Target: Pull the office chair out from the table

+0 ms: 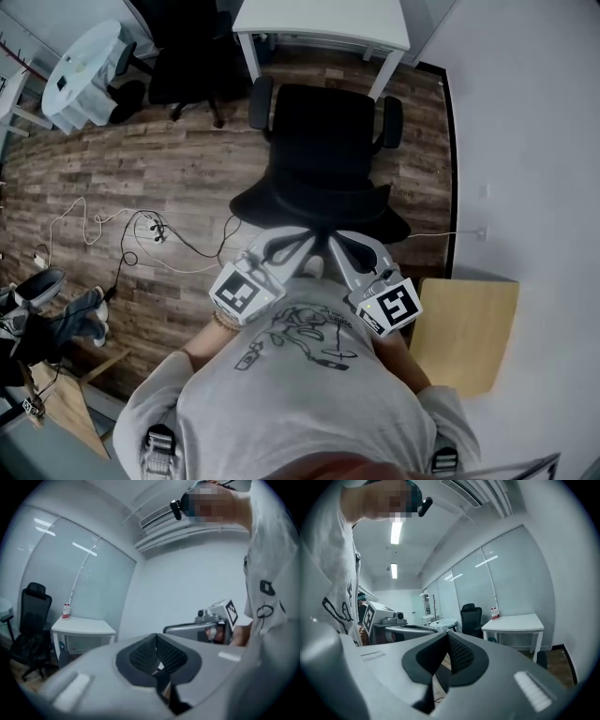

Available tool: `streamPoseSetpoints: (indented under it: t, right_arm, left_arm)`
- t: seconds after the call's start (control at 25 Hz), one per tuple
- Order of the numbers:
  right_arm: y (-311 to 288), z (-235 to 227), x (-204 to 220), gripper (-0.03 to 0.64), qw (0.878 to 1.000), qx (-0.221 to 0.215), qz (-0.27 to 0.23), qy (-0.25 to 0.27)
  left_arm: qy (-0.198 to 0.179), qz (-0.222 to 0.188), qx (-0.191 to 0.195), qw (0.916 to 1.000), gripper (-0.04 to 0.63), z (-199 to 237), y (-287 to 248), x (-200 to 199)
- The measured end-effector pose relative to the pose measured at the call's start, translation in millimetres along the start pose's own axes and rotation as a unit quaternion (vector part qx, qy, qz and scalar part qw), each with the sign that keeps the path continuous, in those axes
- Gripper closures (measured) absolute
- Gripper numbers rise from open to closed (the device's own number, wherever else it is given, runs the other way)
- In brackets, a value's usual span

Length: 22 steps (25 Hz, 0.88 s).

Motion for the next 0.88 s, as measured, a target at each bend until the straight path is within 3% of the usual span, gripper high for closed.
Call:
streamPoseSetpoints:
  t: [0.88]
  right_arm:
    - [-9,-9,-18,0.611,1.0,-0.009,-0.013,0.009]
  left_arm:
    - [0.007,-0.008,-0.007,0.9999,0.594,8,-9,-16]
Point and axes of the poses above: the fingertips, and each gripper's own axes: y backward along the fingers, z to its left, x out of its underside, the point moved 8 cm from there along y, backward along the fingers, and after that the axes turned 14 degrees about -x, right-handed, at the moved point
